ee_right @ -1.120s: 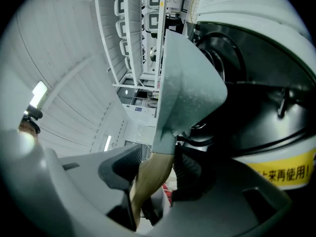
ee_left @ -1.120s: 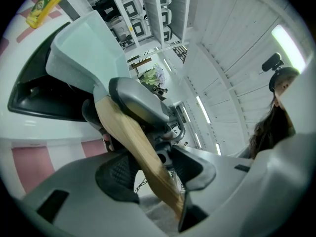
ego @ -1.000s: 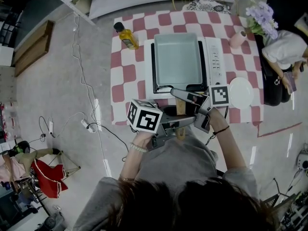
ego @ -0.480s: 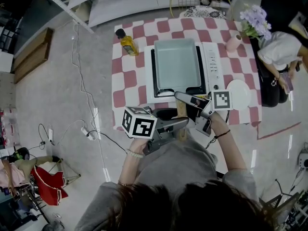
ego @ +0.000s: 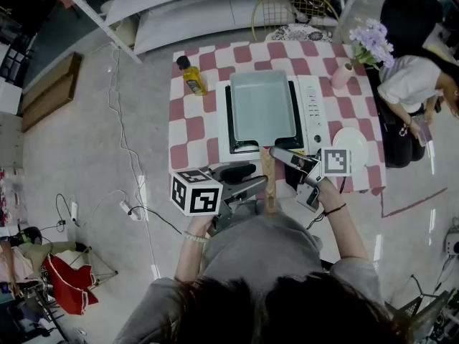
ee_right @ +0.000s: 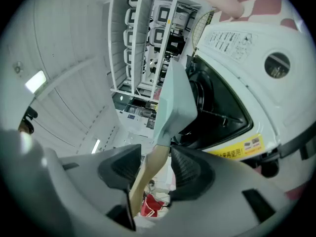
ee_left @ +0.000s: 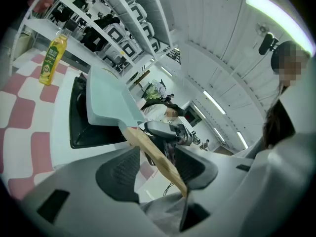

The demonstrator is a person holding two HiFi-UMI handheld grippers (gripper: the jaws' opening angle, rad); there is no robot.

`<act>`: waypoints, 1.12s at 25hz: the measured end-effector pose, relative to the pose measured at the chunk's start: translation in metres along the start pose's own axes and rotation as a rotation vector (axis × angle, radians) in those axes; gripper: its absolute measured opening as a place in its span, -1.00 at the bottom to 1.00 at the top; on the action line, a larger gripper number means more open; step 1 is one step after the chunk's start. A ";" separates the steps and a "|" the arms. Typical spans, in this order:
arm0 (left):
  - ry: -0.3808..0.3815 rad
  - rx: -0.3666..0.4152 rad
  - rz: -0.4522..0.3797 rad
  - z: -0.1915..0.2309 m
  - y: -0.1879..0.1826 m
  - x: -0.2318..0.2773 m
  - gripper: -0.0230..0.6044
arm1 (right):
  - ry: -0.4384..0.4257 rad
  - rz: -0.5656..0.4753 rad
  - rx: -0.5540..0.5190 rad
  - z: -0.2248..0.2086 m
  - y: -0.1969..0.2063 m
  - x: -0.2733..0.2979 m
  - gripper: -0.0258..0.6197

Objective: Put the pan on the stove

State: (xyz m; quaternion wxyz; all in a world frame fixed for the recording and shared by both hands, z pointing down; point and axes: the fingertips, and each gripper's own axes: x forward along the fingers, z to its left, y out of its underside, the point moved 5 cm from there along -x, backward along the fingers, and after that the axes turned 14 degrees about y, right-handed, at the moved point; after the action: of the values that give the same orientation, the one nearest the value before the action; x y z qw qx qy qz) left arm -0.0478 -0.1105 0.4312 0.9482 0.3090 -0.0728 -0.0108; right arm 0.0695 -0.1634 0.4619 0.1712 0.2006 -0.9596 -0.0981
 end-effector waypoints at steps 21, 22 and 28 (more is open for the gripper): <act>-0.244 0.187 -0.104 0.004 0.000 -0.030 -0.65 | 0.163 -0.108 -0.317 0.002 -0.008 -0.040 -0.73; -0.252 0.194 -0.110 0.004 0.000 -0.031 -0.66 | 0.177 -0.122 -0.346 0.001 -0.010 -0.041 -0.76; -0.314 0.285 -0.147 0.001 -0.007 -0.037 -0.74 | 0.208 -0.179 -0.426 0.002 -0.015 -0.050 -0.82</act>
State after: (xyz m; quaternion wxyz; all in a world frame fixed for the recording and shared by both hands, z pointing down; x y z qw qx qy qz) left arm -0.0842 -0.1142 0.4236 0.8687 0.4387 -0.1976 -0.1177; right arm 0.1167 -0.1558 0.4414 0.2982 0.2533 -0.8728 -0.2919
